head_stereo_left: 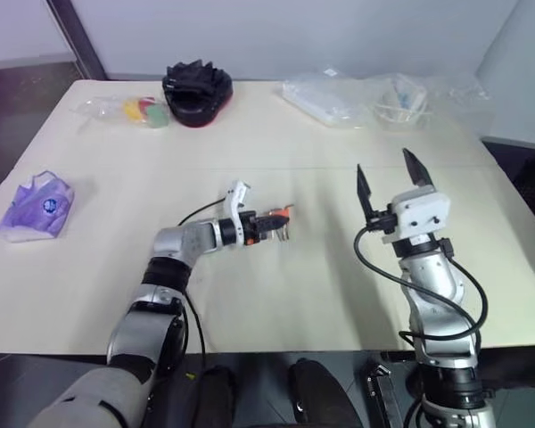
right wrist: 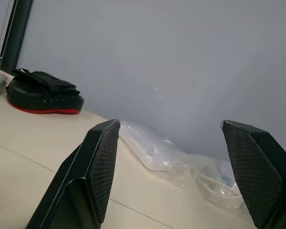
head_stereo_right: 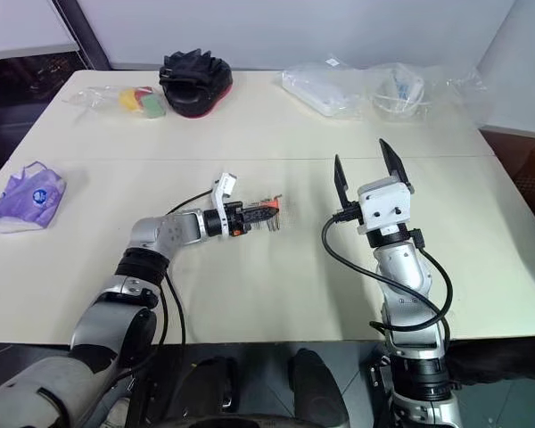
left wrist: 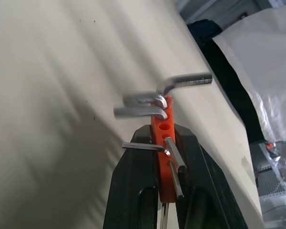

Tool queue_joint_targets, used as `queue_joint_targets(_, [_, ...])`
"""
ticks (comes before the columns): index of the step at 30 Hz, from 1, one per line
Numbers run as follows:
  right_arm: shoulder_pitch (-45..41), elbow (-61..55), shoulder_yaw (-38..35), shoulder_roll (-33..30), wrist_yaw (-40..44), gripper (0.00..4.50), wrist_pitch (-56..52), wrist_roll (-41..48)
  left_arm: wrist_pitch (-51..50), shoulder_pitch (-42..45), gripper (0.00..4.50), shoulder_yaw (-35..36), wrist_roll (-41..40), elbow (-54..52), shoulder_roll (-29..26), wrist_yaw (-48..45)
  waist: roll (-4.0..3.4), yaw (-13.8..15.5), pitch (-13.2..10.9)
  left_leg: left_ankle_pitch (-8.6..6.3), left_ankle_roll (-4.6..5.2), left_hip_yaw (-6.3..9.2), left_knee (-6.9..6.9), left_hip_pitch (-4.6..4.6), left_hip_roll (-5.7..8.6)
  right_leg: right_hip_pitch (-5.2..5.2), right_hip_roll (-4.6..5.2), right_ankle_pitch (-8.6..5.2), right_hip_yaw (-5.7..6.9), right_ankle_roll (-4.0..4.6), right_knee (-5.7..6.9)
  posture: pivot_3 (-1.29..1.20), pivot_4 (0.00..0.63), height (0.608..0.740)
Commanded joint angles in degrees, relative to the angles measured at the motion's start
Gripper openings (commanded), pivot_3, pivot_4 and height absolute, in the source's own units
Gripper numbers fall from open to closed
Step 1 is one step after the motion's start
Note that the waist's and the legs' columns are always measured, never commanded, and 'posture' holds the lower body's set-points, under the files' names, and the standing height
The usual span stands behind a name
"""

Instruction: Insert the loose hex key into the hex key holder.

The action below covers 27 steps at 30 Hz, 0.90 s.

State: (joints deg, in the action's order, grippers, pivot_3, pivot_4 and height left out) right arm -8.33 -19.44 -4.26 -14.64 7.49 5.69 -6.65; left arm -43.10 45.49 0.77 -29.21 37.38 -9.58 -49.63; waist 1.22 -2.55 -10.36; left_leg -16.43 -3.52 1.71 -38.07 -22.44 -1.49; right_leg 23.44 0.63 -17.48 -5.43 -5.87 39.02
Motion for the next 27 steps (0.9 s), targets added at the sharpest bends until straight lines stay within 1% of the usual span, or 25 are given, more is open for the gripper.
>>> queue_joint_targets(1, [0.2,-2.8,0.2,0.2,-0.5,3.54,-0.1,-0.6,1.2,0.9,0.46,0.2,1.4,0.8,-0.7,-0.7,0.00,0.0,0.0,0.00,0.00,0.00,-0.01,0.01,0.00,-0.01,0.00,0.00,0.00,0.00,0.00,0.00,0.150,0.740])
queue_joint_targets(14, [-0.2,-1.0,0.7,-1.2,2.7,3.54,-0.5,0.9,0.7,-2.1,0.46,2.9,1.6,-3.1,-4.6,0.9,0.01,0.0,0.0,0.00,0.00,0.02,-0.01,0.04,-0.01,-0.04,0.00,0.00,0.00,0.00,0.00,0.00,0.150,0.740])
queue_joint_targets(18, [-1.0,-0.2,0.8,-1.2,3.2,3.54,-0.4,1.1,1.5,-2.3,0.46,3.1,1.7,-3.8,-4.2,0.8,0.01,0.0,0.0,0.00,0.00,0.01,-0.02,0.05,-0.01,-0.05,0.00,0.00,0.00,0.00,0.00,0.00,0.150,0.740])
queue_joint_targets(27, [-1.1,-0.1,1.0,-1.3,3.8,3.54,-0.5,0.9,2.1,0.8,0.46,4.1,0.5,-4.5,-0.9,2.4,0.01,0.1,0.0,0.00,-0.01,0.01,-0.04,0.03,0.00,-0.06,0.01,0.00,0.00,0.00,0.00,0.00,0.150,0.740])
